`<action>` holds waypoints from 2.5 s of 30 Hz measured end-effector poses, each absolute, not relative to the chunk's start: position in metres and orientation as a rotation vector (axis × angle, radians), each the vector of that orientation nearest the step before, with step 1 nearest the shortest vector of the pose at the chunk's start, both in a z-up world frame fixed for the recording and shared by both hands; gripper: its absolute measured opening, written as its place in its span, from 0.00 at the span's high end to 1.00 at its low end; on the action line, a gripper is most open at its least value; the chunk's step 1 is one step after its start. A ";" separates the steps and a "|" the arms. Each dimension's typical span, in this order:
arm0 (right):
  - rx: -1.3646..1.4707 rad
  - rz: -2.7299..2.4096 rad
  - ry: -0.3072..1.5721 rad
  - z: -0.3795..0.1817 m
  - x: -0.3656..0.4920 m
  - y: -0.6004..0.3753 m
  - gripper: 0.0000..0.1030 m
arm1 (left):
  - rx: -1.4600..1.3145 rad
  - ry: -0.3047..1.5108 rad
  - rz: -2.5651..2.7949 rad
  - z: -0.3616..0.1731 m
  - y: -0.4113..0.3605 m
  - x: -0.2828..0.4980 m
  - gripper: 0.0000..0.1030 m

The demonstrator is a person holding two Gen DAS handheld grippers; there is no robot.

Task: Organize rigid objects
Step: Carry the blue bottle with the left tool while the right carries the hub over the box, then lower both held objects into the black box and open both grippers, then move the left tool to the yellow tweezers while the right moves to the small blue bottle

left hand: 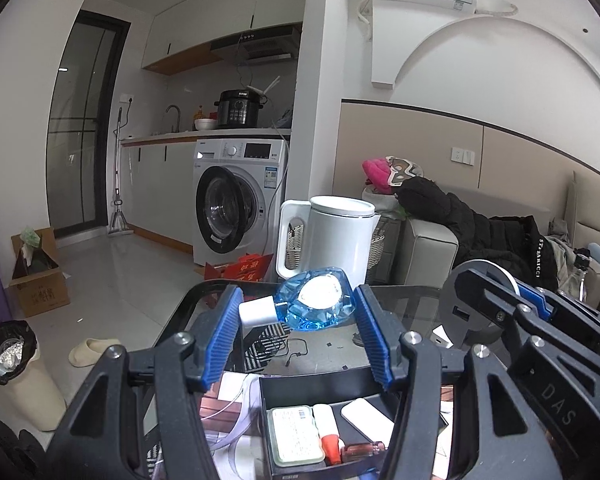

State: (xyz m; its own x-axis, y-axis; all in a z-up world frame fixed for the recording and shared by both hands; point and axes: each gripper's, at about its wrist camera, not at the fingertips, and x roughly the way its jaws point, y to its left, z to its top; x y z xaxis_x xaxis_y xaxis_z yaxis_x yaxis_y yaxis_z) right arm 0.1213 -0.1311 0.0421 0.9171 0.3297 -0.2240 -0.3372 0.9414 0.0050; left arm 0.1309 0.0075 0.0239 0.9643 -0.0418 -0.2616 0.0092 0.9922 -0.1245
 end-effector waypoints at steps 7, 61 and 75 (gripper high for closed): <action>-0.028 0.325 0.302 0.026 0.151 -0.134 0.84 | -0.143 0.383 -0.001 0.004 0.003 0.165 0.45; 0.093 0.513 1.124 -0.067 0.090 -0.169 0.50 | 0.077 0.981 -0.257 -0.054 -0.047 0.102 0.30; -0.104 0.439 1.190 -0.116 0.052 -0.152 0.67 | 0.116 1.071 -0.293 -0.086 -0.066 0.095 0.30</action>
State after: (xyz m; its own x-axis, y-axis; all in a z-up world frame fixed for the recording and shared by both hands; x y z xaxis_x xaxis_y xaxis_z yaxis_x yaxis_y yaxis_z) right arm 0.0518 -0.1523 -0.1157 0.2987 0.2758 -0.9136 -0.3837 0.9112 0.1496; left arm 0.0948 -0.0655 -0.0857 0.4452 -0.1802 -0.8771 0.2922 0.9551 -0.0479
